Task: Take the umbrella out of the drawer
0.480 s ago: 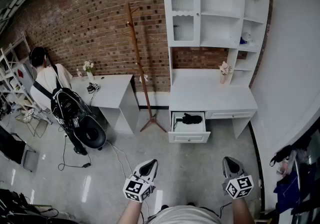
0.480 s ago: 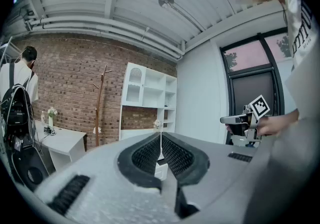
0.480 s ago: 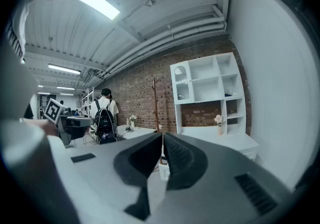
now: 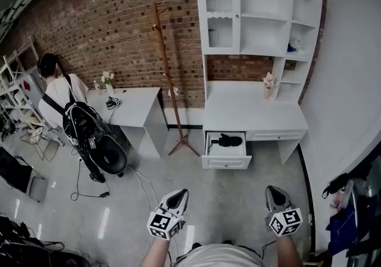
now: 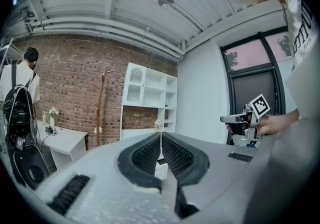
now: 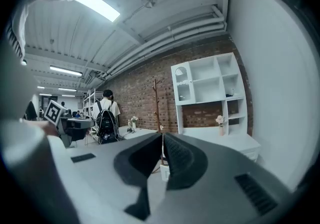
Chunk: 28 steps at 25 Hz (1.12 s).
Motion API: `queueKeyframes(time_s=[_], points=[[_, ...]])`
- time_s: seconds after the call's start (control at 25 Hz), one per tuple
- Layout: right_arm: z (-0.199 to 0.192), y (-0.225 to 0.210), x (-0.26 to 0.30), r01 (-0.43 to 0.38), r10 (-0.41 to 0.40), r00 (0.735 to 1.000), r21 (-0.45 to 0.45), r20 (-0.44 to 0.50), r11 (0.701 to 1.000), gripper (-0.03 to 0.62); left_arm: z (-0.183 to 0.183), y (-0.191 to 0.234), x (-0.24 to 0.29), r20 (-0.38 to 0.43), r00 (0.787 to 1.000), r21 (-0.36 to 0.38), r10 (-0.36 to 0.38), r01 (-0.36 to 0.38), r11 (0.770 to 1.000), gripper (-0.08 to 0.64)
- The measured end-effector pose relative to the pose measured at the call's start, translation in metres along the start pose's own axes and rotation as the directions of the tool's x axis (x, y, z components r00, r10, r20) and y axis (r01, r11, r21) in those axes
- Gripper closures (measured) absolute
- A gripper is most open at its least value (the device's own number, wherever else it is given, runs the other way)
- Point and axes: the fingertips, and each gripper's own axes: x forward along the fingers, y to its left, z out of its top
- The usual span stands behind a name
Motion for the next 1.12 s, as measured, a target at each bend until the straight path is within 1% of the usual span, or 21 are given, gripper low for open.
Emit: queueKeyframes(time_s=[0.36,0.68,0.84,1.12], points=[[0.0,-0.007,-0.002,-0.023,0.023,1.0,0.003,0.001,1.0,0.559,-0.004,-0.012,0.002,-0.003,1.0,-0.011,0.018,-0.018,1.0,0.534],[-0.003,-0.028,-0.007,-0.041,0.041,0.999,0.005,-0.002,0.999,0.558,-0.01,-0.031,0.01,-0.009,0.999,-0.028,0.044,-0.044,0.999,0.534],[-0.007,-0.037,-0.009,-0.063,0.063,0.998,0.001,-0.011,0.998,0.558,-0.011,-0.044,0.013,-0.01,0.998,-0.017,0.056,-0.057,0.998,0.534],[-0.018,-0.046,-0.014,-0.11,0.11,0.994,-0.006,-0.024,0.994,0.558,-0.02,-0.066,0.015,-0.023,0.996,-0.024,0.086,-0.086,0.996,0.534]])
